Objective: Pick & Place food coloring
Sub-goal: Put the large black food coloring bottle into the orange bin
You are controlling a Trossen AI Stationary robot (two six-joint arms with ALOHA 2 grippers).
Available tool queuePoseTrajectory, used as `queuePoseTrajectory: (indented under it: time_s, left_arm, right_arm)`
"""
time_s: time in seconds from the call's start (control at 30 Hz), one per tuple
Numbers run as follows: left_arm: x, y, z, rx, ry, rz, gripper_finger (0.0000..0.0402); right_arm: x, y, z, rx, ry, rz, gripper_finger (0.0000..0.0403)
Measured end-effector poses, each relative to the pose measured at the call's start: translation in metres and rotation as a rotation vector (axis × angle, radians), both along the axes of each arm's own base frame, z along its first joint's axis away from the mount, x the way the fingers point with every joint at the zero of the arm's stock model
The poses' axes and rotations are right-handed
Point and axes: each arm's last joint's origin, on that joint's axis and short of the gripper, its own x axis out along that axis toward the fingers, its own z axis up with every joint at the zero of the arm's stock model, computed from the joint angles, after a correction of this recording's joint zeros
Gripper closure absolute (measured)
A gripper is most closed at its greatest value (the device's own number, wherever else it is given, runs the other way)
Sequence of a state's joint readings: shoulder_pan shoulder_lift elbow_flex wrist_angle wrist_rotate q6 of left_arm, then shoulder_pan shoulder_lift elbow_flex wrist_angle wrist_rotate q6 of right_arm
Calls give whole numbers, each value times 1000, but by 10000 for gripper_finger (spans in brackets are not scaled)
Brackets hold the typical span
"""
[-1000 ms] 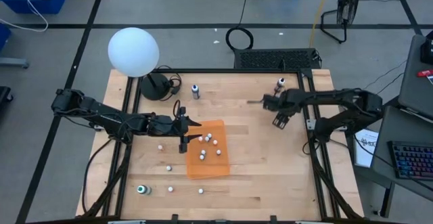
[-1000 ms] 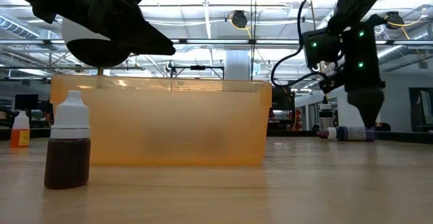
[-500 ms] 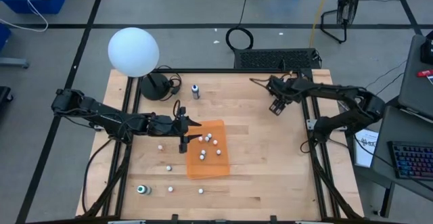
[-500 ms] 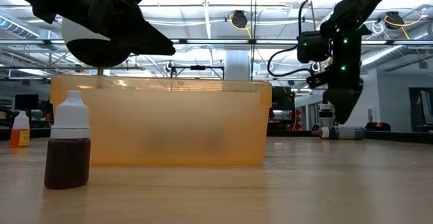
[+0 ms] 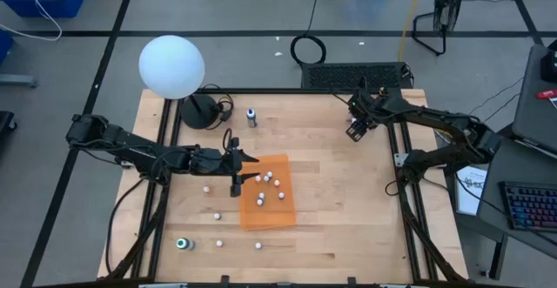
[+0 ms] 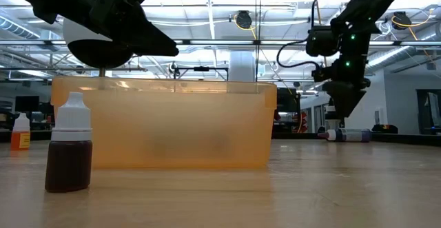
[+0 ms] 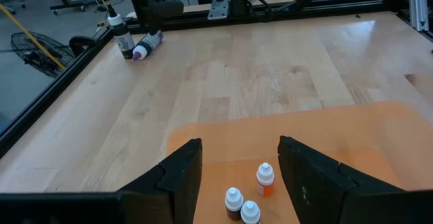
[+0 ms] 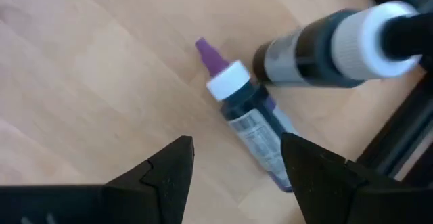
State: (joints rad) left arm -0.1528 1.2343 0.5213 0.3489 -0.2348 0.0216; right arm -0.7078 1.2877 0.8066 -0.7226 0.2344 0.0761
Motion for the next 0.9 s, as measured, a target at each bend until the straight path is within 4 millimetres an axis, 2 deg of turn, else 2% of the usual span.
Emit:
queuePoseTrajectory:
  time_s: [0.27,0.43,0.67,0.9]
  left_arm:
    - [0,0,0,0,0,0,204]
    - [0,0,0,0,0,0,204]
    - [0,0,0,0,0,-1,204]
    - [0,0,0,0,0,0,204]
  right_arm:
    - [-10,-11,18,-143,-111,-156,188]
    - [-14,-22,21,-200,-152,-204,188]
    - [-14,-39,14,-149,-244,-202,188]
    - [-12,-48,5,-152,-224,-189,188]
